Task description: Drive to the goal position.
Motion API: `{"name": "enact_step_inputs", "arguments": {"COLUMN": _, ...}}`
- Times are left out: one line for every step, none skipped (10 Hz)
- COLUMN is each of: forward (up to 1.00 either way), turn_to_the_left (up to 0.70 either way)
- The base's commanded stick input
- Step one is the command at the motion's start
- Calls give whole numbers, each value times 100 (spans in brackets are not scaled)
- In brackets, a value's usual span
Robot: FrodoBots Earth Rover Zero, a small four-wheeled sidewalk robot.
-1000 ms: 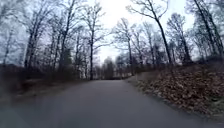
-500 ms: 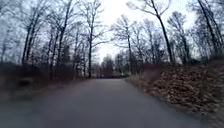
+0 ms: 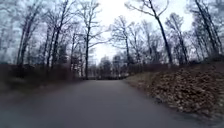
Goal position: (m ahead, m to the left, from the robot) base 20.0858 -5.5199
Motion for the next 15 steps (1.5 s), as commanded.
{"name": "enact_step_inputs", "arguments": {"forward": 100, "turn_to_the_left": 0}}
{"name": "enact_step_inputs", "arguments": {"forward": 100, "turn_to_the_left": 0}}
{"name": "enact_step_inputs", "arguments": {"forward": 100, "turn_to_the_left": 0}}
{"name": "enact_step_inputs", "arguments": {"forward": 100, "turn_to_the_left": 0}}
{"name": "enact_step_inputs", "arguments": {"forward": 100, "turn_to_the_left": 0}}
{"name": "enact_step_inputs", "arguments": {"forward": 100, "turn_to_the_left": 0}}
{"name": "enact_step_inputs", "arguments": {"forward": 100, "turn_to_the_left": 0}}
{"name": "enact_step_inputs", "arguments": {"forward": 100, "turn_to_the_left": 0}}
{"name": "enact_step_inputs", "arguments": {"forward": 100, "turn_to_the_left": 0}}
{"name": "enact_step_inputs", "arguments": {"forward": 100, "turn_to_the_left": 0}}
{"name": "enact_step_inputs", "arguments": {"forward": 100, "turn_to_the_left": 0}}
{"name": "enact_step_inputs", "arguments": {"forward": 100, "turn_to_the_left": 0}}
{"name": "enact_step_inputs", "arguments": {"forward": 100, "turn_to_the_left": 0}}
{"name": "enact_step_inputs", "arguments": {"forward": 100, "turn_to_the_left": 0}}
{"name": "enact_step_inputs", "arguments": {"forward": 100, "turn_to_the_left": 0}}
